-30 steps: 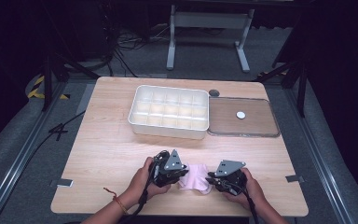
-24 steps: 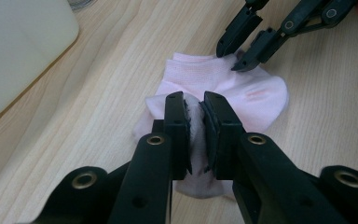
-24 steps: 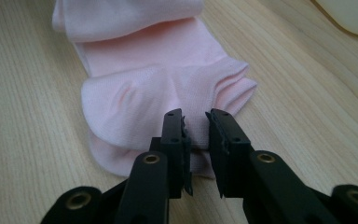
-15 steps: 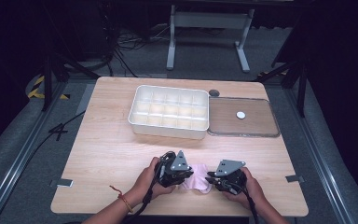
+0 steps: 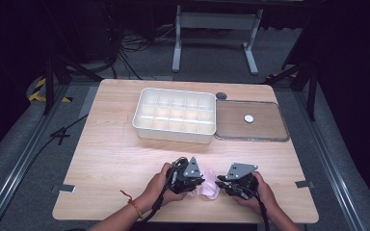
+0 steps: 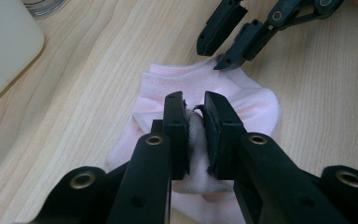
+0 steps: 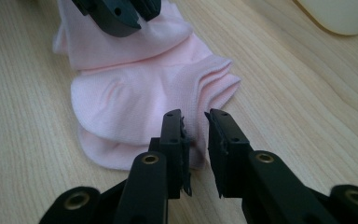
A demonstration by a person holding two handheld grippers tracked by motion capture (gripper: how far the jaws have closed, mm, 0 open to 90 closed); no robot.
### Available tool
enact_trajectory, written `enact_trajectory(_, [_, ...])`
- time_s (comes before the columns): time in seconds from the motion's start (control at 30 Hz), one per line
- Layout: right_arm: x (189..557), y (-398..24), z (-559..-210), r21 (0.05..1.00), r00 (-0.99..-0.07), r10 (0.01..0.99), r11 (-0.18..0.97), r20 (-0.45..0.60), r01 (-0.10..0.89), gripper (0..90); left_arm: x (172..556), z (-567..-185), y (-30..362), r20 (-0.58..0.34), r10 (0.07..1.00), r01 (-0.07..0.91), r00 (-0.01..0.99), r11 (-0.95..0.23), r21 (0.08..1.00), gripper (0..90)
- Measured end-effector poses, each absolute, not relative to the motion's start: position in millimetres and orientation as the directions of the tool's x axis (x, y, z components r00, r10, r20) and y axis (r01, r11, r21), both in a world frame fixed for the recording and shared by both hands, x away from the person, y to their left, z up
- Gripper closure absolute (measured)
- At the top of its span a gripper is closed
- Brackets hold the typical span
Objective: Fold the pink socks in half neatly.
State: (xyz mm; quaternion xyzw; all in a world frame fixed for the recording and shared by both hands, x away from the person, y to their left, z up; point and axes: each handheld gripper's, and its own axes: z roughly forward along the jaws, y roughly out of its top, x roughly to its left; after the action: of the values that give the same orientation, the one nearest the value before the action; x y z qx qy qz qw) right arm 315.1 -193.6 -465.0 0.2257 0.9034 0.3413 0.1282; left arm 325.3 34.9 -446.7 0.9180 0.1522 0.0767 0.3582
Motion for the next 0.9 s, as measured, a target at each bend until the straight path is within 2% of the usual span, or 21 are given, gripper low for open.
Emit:
enact_trajectory(0.43, [315, -192, -468, 0.670, -0.867, 0.493, 0.668, -0.072, 0.324, 77.0, 326, -444, 36, 0.000, 0.360, 0.251, 0.933, -0.651, 0.717, 70.4])
enact_trajectory(0.9, [314, -193, -468, 0.672, -0.870, 0.487, 0.669, -0.074, 0.317, 77.5, 321, -426, 55, -0.019, 0.369, 0.247, 0.929, -0.581, 0.776, 66.0])
